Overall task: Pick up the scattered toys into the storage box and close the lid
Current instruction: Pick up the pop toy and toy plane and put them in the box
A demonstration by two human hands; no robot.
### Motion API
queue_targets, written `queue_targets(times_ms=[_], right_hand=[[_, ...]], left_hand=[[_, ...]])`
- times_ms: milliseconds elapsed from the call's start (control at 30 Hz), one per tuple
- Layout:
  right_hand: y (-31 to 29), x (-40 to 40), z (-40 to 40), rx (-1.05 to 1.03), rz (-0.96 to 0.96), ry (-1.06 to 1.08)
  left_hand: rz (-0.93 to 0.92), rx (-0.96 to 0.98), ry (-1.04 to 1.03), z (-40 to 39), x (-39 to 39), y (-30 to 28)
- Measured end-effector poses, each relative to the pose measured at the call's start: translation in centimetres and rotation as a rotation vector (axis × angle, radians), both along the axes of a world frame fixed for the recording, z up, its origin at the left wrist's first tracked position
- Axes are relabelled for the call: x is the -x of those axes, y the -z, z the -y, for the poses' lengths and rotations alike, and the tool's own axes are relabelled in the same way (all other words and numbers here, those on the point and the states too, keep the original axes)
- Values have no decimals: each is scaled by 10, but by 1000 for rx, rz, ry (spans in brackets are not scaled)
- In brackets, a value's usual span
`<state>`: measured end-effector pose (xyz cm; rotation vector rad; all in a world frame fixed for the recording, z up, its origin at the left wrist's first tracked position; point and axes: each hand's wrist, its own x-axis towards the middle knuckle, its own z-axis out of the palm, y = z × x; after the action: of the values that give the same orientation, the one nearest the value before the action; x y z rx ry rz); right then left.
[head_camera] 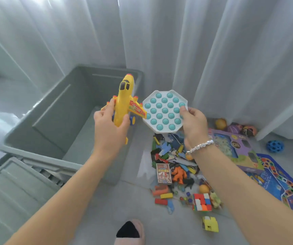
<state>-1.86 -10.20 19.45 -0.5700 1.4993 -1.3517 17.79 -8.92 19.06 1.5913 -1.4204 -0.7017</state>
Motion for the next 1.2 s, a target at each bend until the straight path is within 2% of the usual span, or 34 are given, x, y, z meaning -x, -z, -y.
queue_targets(times_ms=[167, 300, 500, 633, 733, 900, 1200], right_hand=[[-4, -58, 36, -80, -3, -133], [9, -89, 52, -202, 236, -214], [47, -133, 55, -259, 337, -243], [57, -151, 59, -267, 309, -272], [59, -155, 59, -272, 278, -290], [59, -132, 46, -253, 362, -289], [40, -27, -9, -274, 210, -243]], left_hand=[[-217, -230, -46, 25, -32, -6], [-398, -385, -23, 41, -52, 11], [-515, -275, -263, 29, -73, 47], [-439, -154, -396, 18, -82, 63], [-375, -164, -414, 15, -83, 71], [-235, -175, -349, 8, -64, 54], [-194, -250, -182, -11, -10, 37]])
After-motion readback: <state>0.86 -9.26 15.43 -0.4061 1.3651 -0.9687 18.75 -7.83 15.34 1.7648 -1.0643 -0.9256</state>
